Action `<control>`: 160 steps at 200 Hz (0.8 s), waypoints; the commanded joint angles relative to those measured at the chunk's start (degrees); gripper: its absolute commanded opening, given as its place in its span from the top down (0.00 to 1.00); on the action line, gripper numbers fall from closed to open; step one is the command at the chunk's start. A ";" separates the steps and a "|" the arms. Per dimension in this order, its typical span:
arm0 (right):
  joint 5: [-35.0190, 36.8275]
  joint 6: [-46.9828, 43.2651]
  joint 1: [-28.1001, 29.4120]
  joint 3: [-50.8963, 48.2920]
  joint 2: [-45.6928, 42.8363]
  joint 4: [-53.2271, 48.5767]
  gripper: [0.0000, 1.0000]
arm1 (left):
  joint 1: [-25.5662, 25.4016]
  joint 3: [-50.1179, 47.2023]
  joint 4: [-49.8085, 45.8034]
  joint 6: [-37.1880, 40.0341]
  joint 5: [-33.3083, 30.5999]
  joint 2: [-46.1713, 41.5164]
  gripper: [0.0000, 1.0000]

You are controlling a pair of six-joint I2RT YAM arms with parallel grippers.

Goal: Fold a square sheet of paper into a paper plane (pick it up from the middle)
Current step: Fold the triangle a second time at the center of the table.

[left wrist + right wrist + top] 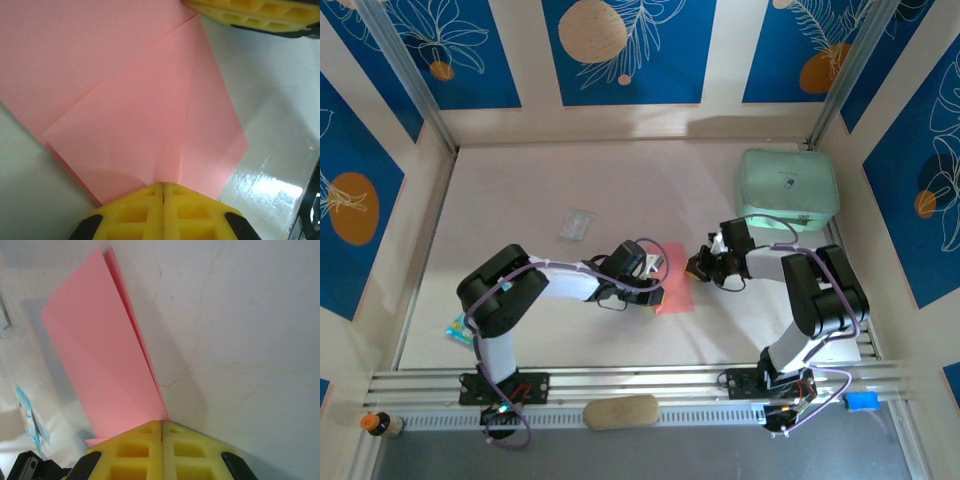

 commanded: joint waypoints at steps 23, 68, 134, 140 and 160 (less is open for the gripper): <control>-0.49 -1.33 -0.63 -1.95 -7.21 2.44 1.00 | 0.06 -3.03 -9.29 0.25 -1.91 2.57 1.00; -5.46 -1.17 3.60 -2.60 -6.20 2.48 1.00 | 0.14 -2.32 -9.75 0.39 -2.00 2.30 1.00; -3.61 -2.15 2.60 -2.53 2.47 3.04 1.00 | 0.10 -2.19 -10.06 0.63 -1.92 2.34 1.00; -3.71 -1.91 1.79 -2.83 2.76 3.66 1.00 | 0.14 -2.23 -10.07 0.59 -1.91 2.39 1.00; -5.27 -1.29 -0.64 -2.94 2.69 5.72 1.00 | 0.12 -2.34 -9.89 0.43 -1.91 2.29 1.00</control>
